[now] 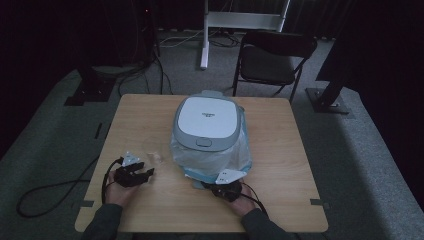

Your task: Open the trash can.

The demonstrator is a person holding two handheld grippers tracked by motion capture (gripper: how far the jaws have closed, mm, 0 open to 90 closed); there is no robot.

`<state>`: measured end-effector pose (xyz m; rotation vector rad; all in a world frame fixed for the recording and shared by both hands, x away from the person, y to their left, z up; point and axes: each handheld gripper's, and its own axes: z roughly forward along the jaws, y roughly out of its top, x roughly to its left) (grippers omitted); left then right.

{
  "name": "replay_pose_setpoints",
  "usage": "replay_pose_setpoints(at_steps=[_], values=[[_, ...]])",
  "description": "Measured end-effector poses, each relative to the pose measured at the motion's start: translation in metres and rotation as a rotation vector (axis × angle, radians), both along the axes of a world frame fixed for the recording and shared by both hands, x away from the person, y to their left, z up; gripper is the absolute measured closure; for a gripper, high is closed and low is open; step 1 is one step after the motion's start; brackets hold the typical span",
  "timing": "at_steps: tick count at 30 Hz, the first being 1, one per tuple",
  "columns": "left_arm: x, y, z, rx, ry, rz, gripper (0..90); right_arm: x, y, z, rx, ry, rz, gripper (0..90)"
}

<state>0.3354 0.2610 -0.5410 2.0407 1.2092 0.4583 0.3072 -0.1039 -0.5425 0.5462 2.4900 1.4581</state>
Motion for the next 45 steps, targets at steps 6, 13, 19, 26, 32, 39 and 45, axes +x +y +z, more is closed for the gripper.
replay_pose_setpoints(at_steps=[6, 13, 19, 26, 32, 39, 45], values=[[0.0001, 0.0000, 0.0000, 0.000, 0.000, -0.001, 46.9, 0.0002, -0.0001, -0.0006, -0.001, 0.003, 0.002, 90.0], [0.0000, -0.0001, -0.0001, -0.001, 0.000, 0.000, 46.8, 0.0003, 0.0002, -0.0007, -0.006, 0.002, 0.004, 90.0], [0.0001, 0.0000, -0.0001, -0.001, 0.000, 0.000, 46.8, 0.0004, 0.0008, -0.0009, -0.017, -0.004, 0.009, 90.0], [0.0000, -0.0001, -0.0002, -0.001, -0.001, 0.001, 46.8, 0.0002, 0.0019, -0.0011, -0.030, -0.005, 0.008, 90.0], [0.0000, -0.0002, -0.0002, -0.002, -0.002, 0.001, 46.8, 0.0009, 0.0025, -0.0012, -0.040, 0.000, 0.011, 90.0], [0.0003, 0.0002, -0.0002, -0.005, -0.001, 0.001, 46.8, 0.0008, 0.0039, -0.0013, -0.058, 0.005, 0.009, 90.0], [0.0005, 0.0001, -0.0001, -0.005, 0.001, 0.001, 46.7, 0.0008, 0.0034, -0.0013, -0.055, 0.001, 0.011, 90.0]])
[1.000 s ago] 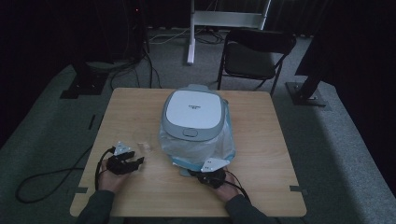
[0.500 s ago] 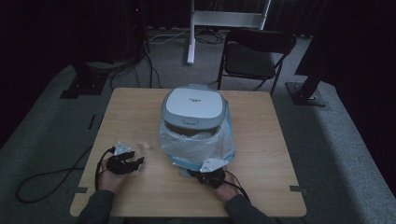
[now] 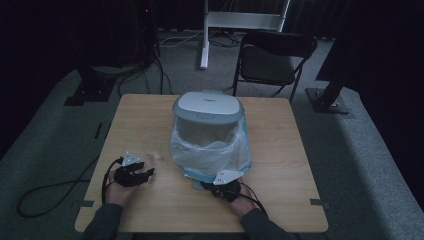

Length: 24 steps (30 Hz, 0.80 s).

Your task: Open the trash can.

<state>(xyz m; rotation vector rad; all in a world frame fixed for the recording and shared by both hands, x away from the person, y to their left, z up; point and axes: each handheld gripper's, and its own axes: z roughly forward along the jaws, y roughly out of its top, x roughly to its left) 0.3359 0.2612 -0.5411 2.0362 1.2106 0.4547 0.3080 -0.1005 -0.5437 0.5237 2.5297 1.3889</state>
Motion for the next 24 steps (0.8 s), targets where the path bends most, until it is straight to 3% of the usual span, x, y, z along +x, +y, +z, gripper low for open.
replay_pose_setpoints(at_steps=[24], values=[[-0.0003, 0.0001, 0.0008, -0.002, 0.009, 0.003, 46.7, 0.0005, -0.0004, 0.0000, 0.004, 0.003, 0.000, 90.0]])
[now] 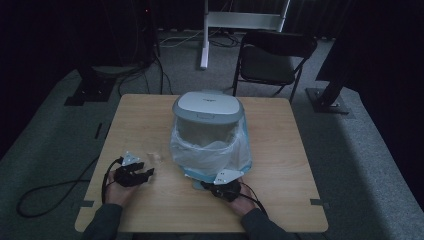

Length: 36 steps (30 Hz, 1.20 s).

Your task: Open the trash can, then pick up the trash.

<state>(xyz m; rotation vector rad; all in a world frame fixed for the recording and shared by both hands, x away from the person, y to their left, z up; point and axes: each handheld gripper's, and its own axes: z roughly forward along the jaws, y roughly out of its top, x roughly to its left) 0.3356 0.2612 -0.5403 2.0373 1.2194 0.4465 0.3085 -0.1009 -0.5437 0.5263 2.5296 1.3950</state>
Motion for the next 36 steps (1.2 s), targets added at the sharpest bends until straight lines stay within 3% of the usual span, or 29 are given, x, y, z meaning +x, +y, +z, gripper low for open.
replay_pose_setpoints(at_steps=[6, 15, 19, 20, 29, 36], values=[[-0.001, 0.002, 0.002, -0.004, 0.001, 0.004, 46.9, 0.000, 0.000, 0.000, 0.002, 0.002, 0.000, 90.0], [-0.005, 0.011, 0.013, -0.055, -0.038, 0.023, 50.7, 0.000, 0.000, 0.000, 0.005, 0.006, 0.000, 90.0], [-0.007, 0.016, 0.021, -0.078, -0.060, 0.036, 50.7, 0.001, -0.001, 0.000, 0.006, 0.010, 0.001, 90.0], [-0.009, 0.019, 0.028, -0.100, -0.087, 0.046, 50.7, 0.001, -0.001, 0.000, 0.007, 0.012, 0.002, 90.0], [-0.013, 0.025, 0.047, -0.135, -0.144, 0.060, 52.9, 0.001, -0.001, 0.000, 0.009, 0.014, 0.002, 90.0], [-0.002, 0.028, 0.069, -0.163, -0.167, 0.057, 56.5, 0.001, -0.001, 0.000, 0.011, 0.017, 0.002, 90.0]])
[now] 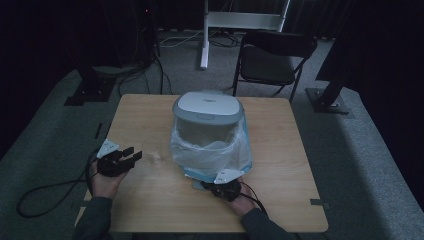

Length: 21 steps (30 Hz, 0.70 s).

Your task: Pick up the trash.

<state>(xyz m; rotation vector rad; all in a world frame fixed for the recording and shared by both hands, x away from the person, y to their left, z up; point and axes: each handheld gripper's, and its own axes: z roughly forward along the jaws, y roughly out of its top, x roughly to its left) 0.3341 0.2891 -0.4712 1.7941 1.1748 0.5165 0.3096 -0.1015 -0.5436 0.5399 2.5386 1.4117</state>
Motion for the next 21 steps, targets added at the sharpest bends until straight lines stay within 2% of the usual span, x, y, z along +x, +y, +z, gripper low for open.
replay_pose_setpoints(at_steps=[3, 8, 14, 21], values=[[0.009, -0.002, 0.008, 0.006, -0.005, 0.000, 57.6, 0.000, 0.000, 0.000, 0.002, 0.000, 0.000, 90.0], [0.030, -0.008, 0.015, 0.029, 0.024, 0.004, 58.6, 0.000, 0.000, 0.000, 0.002, 0.001, 0.000, 90.0], [0.047, -0.014, 0.013, 0.048, 0.061, 0.011, 60.3, 0.000, 0.000, 0.000, 0.001, 0.000, 0.001, 90.0], [0.056, -0.020, 0.009, 0.070, 0.092, 0.002, 65.4, 0.000, 0.000, 0.000, -0.001, -0.001, 0.001, 90.0]])
